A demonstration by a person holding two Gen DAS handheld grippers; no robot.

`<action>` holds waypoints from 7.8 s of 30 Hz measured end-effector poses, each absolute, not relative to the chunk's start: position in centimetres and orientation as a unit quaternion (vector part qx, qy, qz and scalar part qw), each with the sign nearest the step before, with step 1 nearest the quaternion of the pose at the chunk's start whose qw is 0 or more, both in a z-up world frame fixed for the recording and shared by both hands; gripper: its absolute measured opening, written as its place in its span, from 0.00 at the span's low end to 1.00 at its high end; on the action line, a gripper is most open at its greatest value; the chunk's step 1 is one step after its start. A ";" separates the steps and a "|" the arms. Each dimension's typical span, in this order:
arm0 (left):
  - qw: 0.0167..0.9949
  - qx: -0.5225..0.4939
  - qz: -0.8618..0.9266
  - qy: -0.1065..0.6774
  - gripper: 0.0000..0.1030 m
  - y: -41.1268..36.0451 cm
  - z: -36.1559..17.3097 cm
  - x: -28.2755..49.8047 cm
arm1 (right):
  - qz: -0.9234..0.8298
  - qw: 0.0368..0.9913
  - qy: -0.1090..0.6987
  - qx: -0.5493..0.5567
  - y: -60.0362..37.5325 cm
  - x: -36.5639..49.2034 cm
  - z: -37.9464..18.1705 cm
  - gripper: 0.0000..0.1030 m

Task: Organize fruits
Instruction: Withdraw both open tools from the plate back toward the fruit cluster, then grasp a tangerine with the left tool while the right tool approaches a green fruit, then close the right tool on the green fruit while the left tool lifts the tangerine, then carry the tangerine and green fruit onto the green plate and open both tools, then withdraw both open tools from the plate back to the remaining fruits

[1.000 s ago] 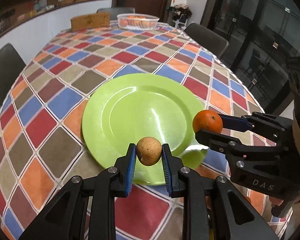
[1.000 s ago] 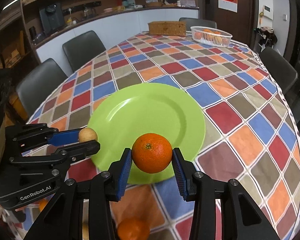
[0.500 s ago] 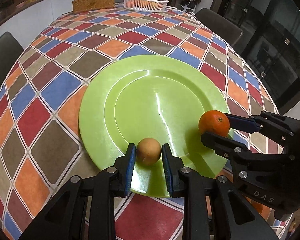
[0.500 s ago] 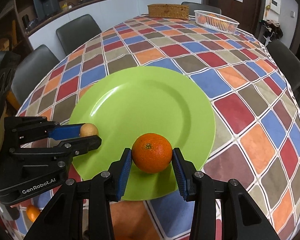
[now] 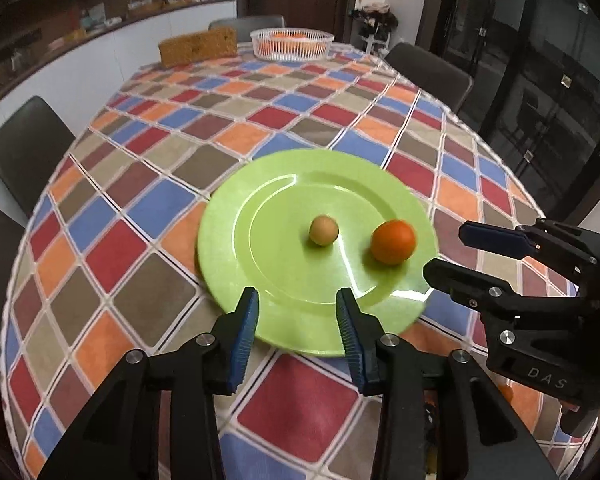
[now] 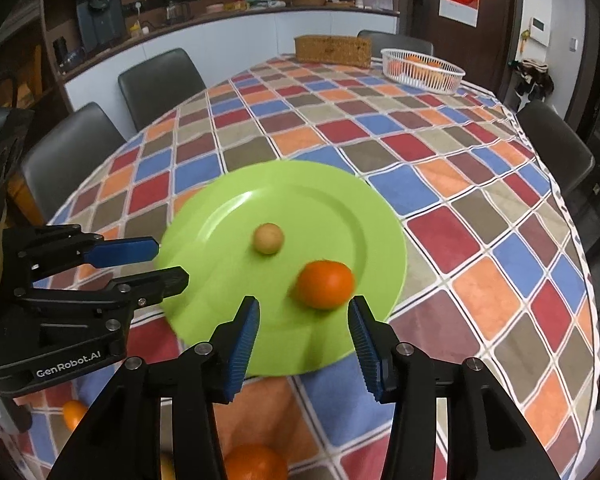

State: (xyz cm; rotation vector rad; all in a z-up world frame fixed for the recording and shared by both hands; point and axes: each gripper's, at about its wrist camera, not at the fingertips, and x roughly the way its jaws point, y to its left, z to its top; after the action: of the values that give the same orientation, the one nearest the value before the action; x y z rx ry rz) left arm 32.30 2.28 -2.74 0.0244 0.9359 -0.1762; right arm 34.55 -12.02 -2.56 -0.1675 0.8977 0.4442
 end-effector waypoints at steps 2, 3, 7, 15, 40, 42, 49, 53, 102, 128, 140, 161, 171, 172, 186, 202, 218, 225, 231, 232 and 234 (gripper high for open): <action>0.895 0.018 -0.078 0.439 0.44 2.2 -1.8 31.1 | 0.216 0.879 0.420 -0.072 -12.4 33.4 -1.7 0.52; 0.898 0.020 -0.074 0.433 0.46 2.2 -1.3 30.3 | 0.216 0.881 0.416 -0.069 -12.5 33.0 -1.4 0.53; 0.912 0.018 -0.076 0.402 0.57 2.3 0.6 27.2 | 0.215 0.891 0.395 -0.061 -12.9 30.5 0.2 0.54; 0.932 0.012 -0.061 0.358 0.70 2.7 3.4 21.7 | 0.216 0.908 0.357 -0.042 -13.7 25.1 2.8 0.63; 0.931 -0.012 -0.005 0.365 0.78 4.4 -1.4 11.6 | 0.197 0.917 0.344 -0.053 -14.1 15.7 -0.4 0.69; 0.932 -0.005 0.001 0.363 0.78 4.4 -1.9 11.1 | 0.195 0.914 0.352 -0.053 -14.1 15.4 -1.0 0.69; 0.930 0.019 0.007 0.366 0.78 4.2 -3.7 10.5 | 0.186 0.913 0.358 -0.062 -14.2 14.5 -2.5 0.69; 0.926 0.023 0.004 0.377 0.78 4.2 -4.8 10.8 | 0.185 0.906 0.375 -0.071 -14.2 14.5 -3.8 0.69; 0.905 0.002 -0.036 0.424 0.36 3.7 -7.7 14.6 | 0.199 0.881 0.425 -0.062 -14.3 17.5 -7.5 0.29; 0.939 0.010 -0.071 0.335 0.36 1.9 -0.6 15.2 | 0.236 0.911 0.336 -0.040 -14.4 17.8 -0.6 0.29; 0.940 0.002 -0.093 0.330 0.36 2.1 0.8 20.5 | 0.248 0.911 0.326 -0.043 -13.2 23.1 1.2 0.29; 0.916 -0.020 -0.120 0.382 0.36 3.6 -2.7 31.5 | 0.242 0.887 0.389 -0.063 -10.8 32.7 -2.2 0.29; 0.896 -0.028 -0.120 0.426 0.36 4.0 -5.6 34.4 | 0.237 0.875 0.418 -0.067 -10.2 35.0 -4.2 0.29; 0.895 -0.026 -0.120 0.428 0.36 4.0 -5.8 34.6 | 0.235 0.874 0.420 -0.068 -10.2 35.1 -4.3 0.29; 0.904 0.008 -0.104 0.414 0.40 3.7 -4.2 33.1 | 0.227 0.881 0.409 -0.069 -10.5 34.1 -3.4 0.34; 0.932 0.030 -0.090 0.349 0.47 2.3 1.9 25.6 | 0.234 0.904 0.353 -0.061 -12.5 27.7 1.6 0.34; 0.947 0.041 -0.083 0.306 0.64 0.3 2.8 17.5 | 0.195 0.927 0.319 -0.039 -16.2 20.6 2.7 0.53; 0.947 0.045 -0.077 0.309 0.64 -0.2 1.0 15.2 | 0.180 0.927 0.327 -0.034 -17.4 18.7 1.4 0.53; 0.941 0.047 -0.082 0.325 0.64 -0.4 -1.0 14.5 | 0.167 0.921 0.350 -0.041 -17.9 17.7 -0.5 0.53; 0.940 0.048 -0.083 0.326 0.64 -0.4 -1.2 14.5 | 0.165 0.920 0.354 -0.043 -17.9 17.5 -0.8 0.53; 0.938 0.048 -0.087 0.331 0.64 -0.5 -1.9 14.4 | 0.161 0.917 0.361 -0.046 -18.0 17.3 -1.4 0.53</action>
State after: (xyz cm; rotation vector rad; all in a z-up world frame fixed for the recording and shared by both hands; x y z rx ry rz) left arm 14.43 -0.47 -1.86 0.0983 0.6764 -0.1784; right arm 17.33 -17.97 -1.40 -0.0952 0.7417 0.3318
